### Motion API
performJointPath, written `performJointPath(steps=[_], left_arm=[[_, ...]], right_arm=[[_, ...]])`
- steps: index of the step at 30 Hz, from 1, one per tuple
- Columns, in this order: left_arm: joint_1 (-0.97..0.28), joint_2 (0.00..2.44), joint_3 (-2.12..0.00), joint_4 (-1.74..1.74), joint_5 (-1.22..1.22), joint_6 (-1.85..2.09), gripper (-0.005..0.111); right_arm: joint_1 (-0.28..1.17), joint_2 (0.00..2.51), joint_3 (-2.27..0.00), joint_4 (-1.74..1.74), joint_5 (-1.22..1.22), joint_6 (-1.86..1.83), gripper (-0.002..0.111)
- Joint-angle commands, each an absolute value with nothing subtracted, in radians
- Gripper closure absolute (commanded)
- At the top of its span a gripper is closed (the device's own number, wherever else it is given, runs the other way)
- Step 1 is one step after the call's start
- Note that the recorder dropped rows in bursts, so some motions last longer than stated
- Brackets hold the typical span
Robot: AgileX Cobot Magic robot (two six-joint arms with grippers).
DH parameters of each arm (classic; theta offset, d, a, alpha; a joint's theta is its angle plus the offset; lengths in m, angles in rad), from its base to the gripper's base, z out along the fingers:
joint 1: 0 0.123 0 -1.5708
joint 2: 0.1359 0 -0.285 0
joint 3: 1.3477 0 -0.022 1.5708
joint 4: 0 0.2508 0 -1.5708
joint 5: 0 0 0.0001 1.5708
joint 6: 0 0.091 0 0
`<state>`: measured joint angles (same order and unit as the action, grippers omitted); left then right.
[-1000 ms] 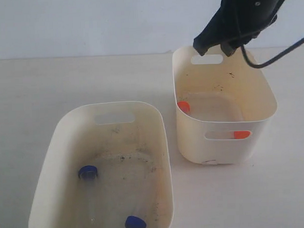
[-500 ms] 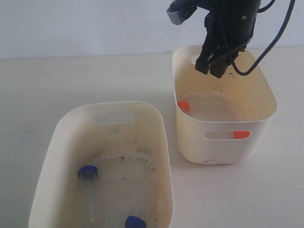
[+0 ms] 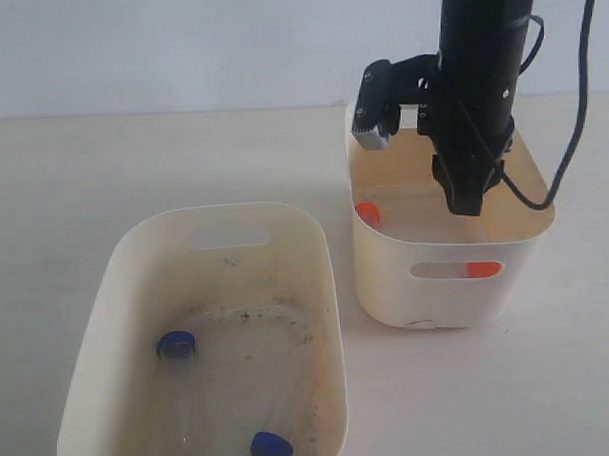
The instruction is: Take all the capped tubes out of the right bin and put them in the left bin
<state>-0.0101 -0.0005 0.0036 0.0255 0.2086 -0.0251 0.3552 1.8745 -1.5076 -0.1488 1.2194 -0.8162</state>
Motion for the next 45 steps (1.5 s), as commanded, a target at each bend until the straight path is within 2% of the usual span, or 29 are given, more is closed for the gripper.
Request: performJointPath(steps=[1,21,45], left_arm=[[-0.010,0.000,0.000,0.019,0.202,-0.035,0.102],[-0.010,0.000,0.000,0.019,0.202,-0.035,0.102],[-0.010,0.000,0.000,0.019,0.202,-0.035,0.102]], right_arm=[[0.319,1.872,-1.468,-0.165,1.203,-0.880,0.072],[0.319,1.964,-1.465,-0.089,1.015,-0.869,0.072],[0.319,2.026,-1.465,-0.091,1.049,-0.852,0.072]])
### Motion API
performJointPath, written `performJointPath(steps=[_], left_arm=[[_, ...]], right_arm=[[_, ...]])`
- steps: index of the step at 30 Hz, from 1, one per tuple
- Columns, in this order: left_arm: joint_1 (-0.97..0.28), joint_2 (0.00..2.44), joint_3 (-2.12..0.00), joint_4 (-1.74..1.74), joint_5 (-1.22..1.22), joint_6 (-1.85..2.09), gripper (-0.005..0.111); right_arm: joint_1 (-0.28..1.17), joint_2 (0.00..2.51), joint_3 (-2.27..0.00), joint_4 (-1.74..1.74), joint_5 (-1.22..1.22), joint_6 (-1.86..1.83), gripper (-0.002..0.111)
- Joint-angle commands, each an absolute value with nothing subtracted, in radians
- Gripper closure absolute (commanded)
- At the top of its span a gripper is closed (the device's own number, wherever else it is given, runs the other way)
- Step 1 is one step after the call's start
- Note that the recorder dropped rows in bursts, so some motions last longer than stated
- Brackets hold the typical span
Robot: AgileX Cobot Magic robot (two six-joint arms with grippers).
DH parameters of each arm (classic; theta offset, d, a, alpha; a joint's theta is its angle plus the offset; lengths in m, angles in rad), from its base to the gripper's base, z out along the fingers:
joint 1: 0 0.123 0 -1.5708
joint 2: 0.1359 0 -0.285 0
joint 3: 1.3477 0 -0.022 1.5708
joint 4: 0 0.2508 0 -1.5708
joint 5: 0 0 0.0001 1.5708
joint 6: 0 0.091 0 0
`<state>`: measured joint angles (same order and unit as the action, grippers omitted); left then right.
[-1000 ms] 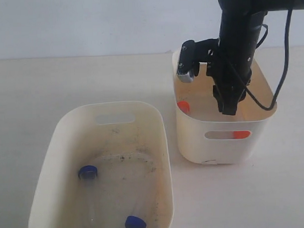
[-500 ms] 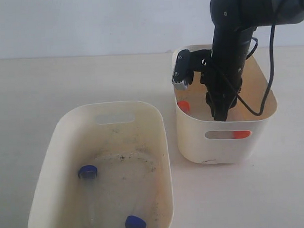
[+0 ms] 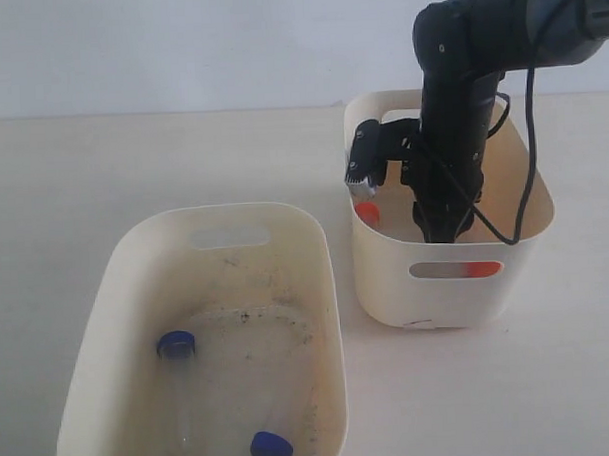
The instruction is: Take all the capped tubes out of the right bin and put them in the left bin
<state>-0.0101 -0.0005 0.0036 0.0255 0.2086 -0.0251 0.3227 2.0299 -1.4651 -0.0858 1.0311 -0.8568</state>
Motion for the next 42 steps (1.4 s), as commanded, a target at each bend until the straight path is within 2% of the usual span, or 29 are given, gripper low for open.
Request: performJointPath(steps=[1,16,27,29,32,33,42], left_arm=[[-0.010,0.000,0.000,0.019,0.202,-0.035,0.102],[-0.010,0.000,0.000,0.019,0.202,-0.035,0.102],[-0.010,0.000,0.000,0.019,0.202,-0.035,0.102],[-0.010,0.000,0.000,0.019,0.202,-0.035,0.102],[-0.010,0.000,0.000,0.019,0.202,-0.035,0.102],[-0.010,0.000,0.000,0.019,0.202,-0.035,0.102],[-0.010,0.000,0.000,0.019,0.202,-0.035,0.102]], right_arm=[[0.319,2.026,-1.465,-0.091,1.050,-0.852,0.072],[0.317,1.977,-1.465,-0.118,1.044,-0.833,0.072],[0.226,1.978,-1.465,0.000,1.062,-0.840,0.072],[0.229,1.985,-1.465,0.007,1.069,-0.862,0.068],[0.230,1.998,-1.465,0.021,1.058,-0.899,0.049],[0.230,2.001,-1.465,0.021,1.052,-0.907,0.045],[0.230,2.050,-1.465,0.024,1.031,-0.920,0.043]])
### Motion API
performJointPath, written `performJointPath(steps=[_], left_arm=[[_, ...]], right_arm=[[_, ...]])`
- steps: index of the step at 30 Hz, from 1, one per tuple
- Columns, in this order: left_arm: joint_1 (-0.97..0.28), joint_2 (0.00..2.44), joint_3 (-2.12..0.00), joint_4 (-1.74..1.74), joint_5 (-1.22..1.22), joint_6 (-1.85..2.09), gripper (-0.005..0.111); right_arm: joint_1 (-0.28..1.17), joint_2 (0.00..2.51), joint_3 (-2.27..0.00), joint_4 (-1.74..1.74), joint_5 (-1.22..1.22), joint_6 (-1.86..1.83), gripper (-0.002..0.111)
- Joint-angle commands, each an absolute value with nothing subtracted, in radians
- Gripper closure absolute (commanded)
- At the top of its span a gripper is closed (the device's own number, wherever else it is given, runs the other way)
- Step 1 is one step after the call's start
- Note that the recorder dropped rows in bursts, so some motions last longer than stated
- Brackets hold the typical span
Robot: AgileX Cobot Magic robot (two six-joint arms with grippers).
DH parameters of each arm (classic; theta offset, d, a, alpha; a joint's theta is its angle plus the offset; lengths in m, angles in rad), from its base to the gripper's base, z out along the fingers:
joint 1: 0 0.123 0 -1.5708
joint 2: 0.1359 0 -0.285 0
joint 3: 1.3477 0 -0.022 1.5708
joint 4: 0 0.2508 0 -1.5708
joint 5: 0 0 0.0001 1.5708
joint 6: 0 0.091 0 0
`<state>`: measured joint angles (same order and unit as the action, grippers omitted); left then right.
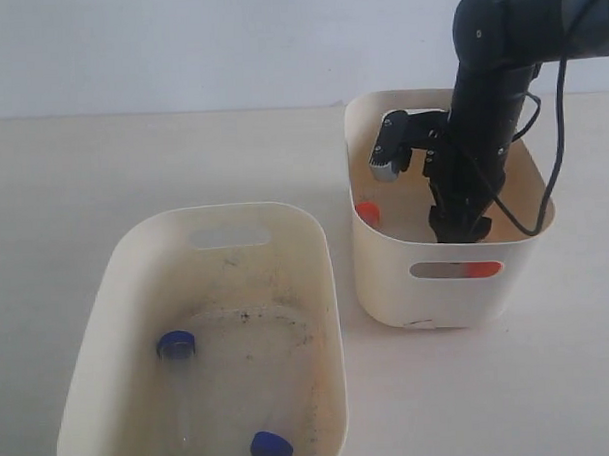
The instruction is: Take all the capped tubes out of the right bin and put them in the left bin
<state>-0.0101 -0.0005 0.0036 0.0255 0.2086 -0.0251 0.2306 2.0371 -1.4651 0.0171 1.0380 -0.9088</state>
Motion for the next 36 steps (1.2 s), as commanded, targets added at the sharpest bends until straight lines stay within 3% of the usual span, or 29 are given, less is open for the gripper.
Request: performJointPath(steps=[1,6,13,34,36], left_arm=[[-0.010,0.000,0.000,0.019,0.202,-0.035,0.102],[-0.010,0.000,0.000,0.019,0.202,-0.035,0.102],[-0.010,0.000,0.000,0.019,0.202,-0.035,0.102],[-0.010,0.000,0.000,0.019,0.202,-0.035,0.102],[-0.010,0.000,0.000,0.019,0.202,-0.035,0.102]], right_arm=[[0.230,2.052,-1.465,0.029,1.031,-0.920,0.043],[0.230,2.058,-1.465,0.091,1.031,-0.935,0.042],[0.230,2.077,-1.465,0.137,1.033,-1.011,0.021],[0.230,2.177,-1.465,0.223,1.100,-1.086,0.022],[0.230,2.192,-1.465,0.218,1.100,-1.079,0.027]])
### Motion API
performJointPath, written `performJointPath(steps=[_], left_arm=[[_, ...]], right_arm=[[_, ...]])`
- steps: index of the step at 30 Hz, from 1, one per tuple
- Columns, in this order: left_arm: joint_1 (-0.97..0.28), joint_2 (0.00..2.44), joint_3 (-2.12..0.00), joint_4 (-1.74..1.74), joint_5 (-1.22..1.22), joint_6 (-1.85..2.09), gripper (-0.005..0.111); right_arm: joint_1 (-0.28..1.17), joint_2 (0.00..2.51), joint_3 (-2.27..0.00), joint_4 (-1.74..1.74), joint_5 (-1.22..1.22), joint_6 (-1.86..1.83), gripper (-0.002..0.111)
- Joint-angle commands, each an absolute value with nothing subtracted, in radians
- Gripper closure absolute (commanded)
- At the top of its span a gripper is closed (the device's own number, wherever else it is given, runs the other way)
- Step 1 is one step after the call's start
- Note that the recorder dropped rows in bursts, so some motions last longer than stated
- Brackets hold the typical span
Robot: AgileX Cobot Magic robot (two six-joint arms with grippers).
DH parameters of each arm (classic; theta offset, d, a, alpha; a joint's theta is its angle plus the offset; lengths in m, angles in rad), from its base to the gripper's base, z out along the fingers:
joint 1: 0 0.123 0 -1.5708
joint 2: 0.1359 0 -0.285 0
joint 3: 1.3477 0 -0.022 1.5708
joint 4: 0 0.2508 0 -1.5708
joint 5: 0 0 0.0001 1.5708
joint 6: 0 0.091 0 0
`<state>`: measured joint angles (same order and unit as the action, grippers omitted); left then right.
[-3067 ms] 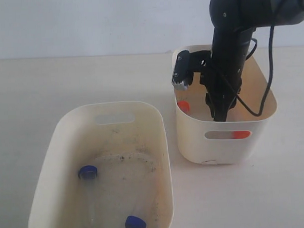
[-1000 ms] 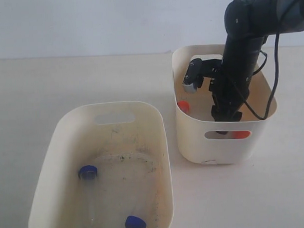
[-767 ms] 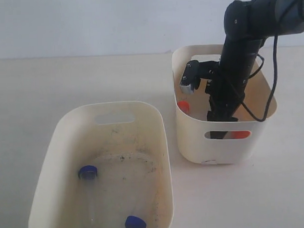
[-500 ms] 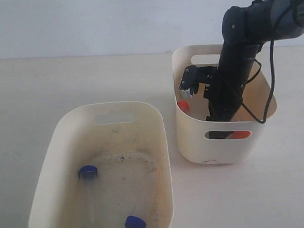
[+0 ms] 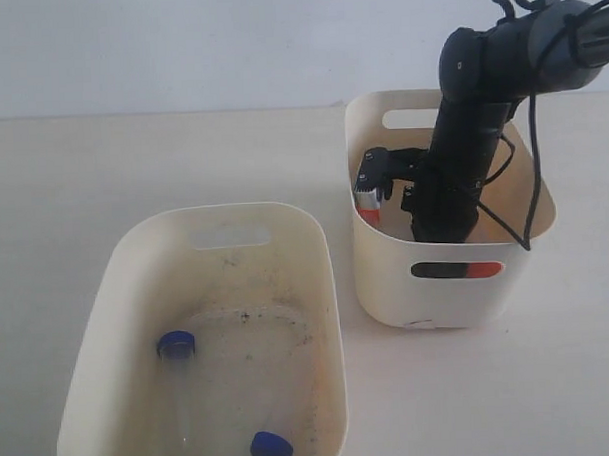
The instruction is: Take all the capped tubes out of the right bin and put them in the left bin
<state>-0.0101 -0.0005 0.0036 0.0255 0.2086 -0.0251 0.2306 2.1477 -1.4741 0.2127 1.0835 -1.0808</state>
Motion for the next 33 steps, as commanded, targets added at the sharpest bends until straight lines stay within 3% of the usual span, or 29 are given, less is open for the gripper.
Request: performJointPath(steps=[1,2,4,15,33], left_arm=[[-0.010,0.000,0.000,0.019,0.202,-0.035,0.102],[-0.010,0.000,0.000,0.019,0.202,-0.035,0.102],[-0.010,0.000,0.000,0.019,0.202,-0.035,0.102],[-0.010,0.000,0.000,0.019,0.202,-0.035,0.102],[-0.010,0.000,0.000,0.019,0.202,-0.035,0.102]], right_arm=[[0.230,2.194,-1.465,0.214,1.100,-1.079,0.032],[0.230,2.196,-1.465,0.200,1.103,-1.079,0.044],[0.230,2.196,-1.465,0.196,1.122,-1.079,0.057],[0.230,2.196,-1.465,0.121,1.178,-0.982,0.106],[0.230,2.076,-1.468,0.066,1.056,-0.949,0.108]])
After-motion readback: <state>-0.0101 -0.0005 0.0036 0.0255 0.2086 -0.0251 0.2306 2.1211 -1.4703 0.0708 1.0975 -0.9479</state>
